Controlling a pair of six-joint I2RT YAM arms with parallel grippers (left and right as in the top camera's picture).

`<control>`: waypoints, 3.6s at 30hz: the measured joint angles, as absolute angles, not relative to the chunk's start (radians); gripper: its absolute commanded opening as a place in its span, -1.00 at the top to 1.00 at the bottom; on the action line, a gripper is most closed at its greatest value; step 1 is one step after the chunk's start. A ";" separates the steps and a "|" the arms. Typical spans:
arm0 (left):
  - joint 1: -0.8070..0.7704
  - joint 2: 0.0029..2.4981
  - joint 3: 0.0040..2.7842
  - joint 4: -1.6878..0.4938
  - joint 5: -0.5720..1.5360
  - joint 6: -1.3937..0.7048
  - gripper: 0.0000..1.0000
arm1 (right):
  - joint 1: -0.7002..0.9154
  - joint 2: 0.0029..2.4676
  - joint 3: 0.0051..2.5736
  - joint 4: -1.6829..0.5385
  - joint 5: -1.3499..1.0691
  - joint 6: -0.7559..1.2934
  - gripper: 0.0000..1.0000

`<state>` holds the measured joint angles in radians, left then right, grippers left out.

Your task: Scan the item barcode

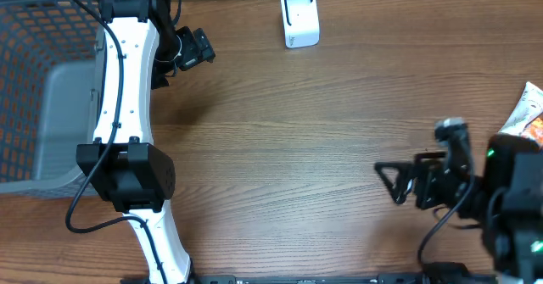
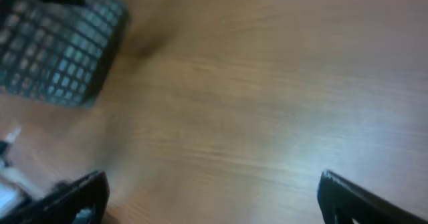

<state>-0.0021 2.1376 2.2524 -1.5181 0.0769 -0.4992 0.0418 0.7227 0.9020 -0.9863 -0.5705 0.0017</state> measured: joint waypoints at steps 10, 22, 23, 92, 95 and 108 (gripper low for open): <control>-0.002 2.138 2.252 -1.519 0.077 -0.499 -0.99 | 0.113 0.266 0.524 -0.647 -0.499 -0.031 -1.00; -0.002 2.138 2.252 -1.519 0.077 -0.499 -0.99 | 0.113 0.014 0.321 -0.471 -0.381 -0.038 -1.00; -0.002 2.138 2.252 -1.519 0.077 -0.499 -1.00 | 0.113 0.014 0.305 -0.438 -0.377 -0.041 -1.00; -0.002 2.138 2.252 -1.519 0.077 -0.499 -1.00 | 0.032 0.013 0.019 -0.090 0.005 -0.079 -1.00; -0.002 2.138 2.252 -1.519 0.077 -0.499 -0.99 | 0.032 0.013 0.019 -0.090 0.004 -0.079 -1.00; -0.002 2.138 2.252 -1.519 0.077 -0.499 -0.99 | 0.032 0.013 0.019 -0.091 0.004 -0.080 -1.00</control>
